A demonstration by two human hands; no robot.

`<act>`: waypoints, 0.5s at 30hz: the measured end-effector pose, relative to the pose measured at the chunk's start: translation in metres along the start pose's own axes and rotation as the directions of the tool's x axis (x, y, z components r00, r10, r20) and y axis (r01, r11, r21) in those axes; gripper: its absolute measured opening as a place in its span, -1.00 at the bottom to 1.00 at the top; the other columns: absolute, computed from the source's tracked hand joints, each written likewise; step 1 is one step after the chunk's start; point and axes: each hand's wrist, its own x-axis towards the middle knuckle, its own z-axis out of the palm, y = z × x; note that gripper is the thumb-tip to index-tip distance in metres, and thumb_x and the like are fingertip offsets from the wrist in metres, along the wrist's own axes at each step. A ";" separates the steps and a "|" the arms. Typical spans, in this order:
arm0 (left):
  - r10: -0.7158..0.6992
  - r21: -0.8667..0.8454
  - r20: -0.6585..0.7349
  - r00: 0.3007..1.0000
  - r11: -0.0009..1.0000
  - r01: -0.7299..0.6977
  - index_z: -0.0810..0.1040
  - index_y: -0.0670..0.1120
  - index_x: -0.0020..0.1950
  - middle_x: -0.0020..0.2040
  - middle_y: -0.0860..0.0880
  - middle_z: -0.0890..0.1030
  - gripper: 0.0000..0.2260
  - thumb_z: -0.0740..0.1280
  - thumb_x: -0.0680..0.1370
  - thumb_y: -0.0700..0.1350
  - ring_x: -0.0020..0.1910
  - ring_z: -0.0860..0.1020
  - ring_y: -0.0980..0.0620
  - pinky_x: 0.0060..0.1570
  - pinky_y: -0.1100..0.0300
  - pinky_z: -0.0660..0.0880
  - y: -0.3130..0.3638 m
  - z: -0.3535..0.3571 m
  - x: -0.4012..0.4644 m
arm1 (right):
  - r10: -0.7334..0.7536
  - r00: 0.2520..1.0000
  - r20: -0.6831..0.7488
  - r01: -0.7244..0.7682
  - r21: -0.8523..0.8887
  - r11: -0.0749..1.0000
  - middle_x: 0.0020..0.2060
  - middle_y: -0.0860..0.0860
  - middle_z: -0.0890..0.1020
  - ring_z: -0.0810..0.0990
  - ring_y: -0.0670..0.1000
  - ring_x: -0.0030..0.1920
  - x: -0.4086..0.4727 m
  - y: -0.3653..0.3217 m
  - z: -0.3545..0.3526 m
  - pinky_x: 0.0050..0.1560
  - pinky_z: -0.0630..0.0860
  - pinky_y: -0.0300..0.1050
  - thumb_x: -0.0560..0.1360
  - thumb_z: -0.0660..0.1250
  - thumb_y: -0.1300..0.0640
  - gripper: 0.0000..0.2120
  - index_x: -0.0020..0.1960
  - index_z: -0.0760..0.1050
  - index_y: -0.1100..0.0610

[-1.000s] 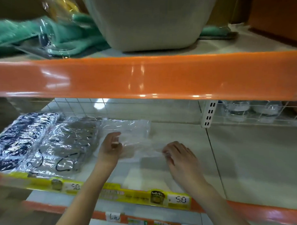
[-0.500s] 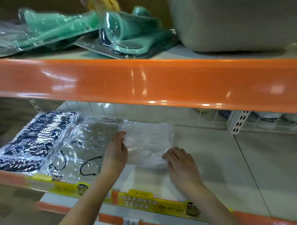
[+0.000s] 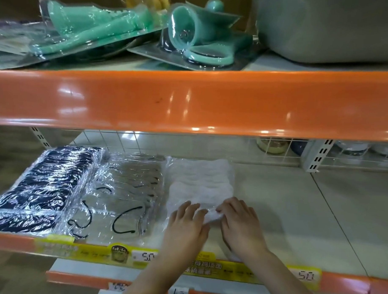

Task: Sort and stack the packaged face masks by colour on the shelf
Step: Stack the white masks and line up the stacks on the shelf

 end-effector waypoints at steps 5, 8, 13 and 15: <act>0.031 0.066 0.026 0.999 0.997 -0.033 0.64 -0.06 -0.01 0.03 -0.04 0.65 -0.72 0.23 0.44 0.01 0.08 0.62 -0.09 -0.07 0.08 0.56 0.008 0.010 0.003 | 0.044 0.999 0.020 -0.044 -0.012 0.999 -0.16 -0.06 0.54 0.56 0.02 -0.19 0.001 -0.004 0.005 -0.25 0.45 -0.11 0.19 0.53 0.26 -0.69 -0.14 0.56 0.02; 0.022 0.099 0.054 0.998 0.995 -0.028 0.66 -0.07 -0.08 -0.03 -0.04 0.66 -0.76 0.49 0.27 -0.12 0.02 0.64 -0.08 -0.09 0.12 0.56 0.005 0.020 0.003 | 0.059 0.998 0.023 -0.057 -0.051 0.997 -0.18 -0.05 0.54 0.58 0.04 -0.21 -0.001 -0.010 0.006 -0.29 0.48 -0.08 0.10 0.58 0.27 -0.62 -0.15 0.58 0.02; -0.024 0.104 0.059 0.998 0.994 0.018 0.68 -0.08 -0.04 -0.04 -0.02 0.67 -0.60 0.60 0.15 -0.16 0.03 0.64 -0.05 -0.05 0.12 0.56 0.003 0.020 0.005 | 0.036 0.997 -0.061 -0.039 -0.045 0.998 -0.11 -0.03 0.53 0.57 0.05 -0.15 -0.006 -0.016 0.004 -0.22 0.48 -0.07 0.27 0.42 0.24 -0.75 -0.07 0.57 0.04; -0.024 0.098 0.025 0.999 0.995 0.022 0.67 -0.07 -0.01 -0.02 0.00 0.66 -0.61 0.59 0.18 -0.17 0.06 0.63 -0.06 -0.02 0.11 0.56 0.001 0.019 0.007 | -0.025 0.993 -0.111 0.025 0.001 1.000 -0.04 -0.01 0.53 0.51 0.03 -0.06 -0.008 -0.018 0.001 -0.11 0.45 -0.09 0.37 0.19 0.20 -0.76 -0.03 0.56 0.06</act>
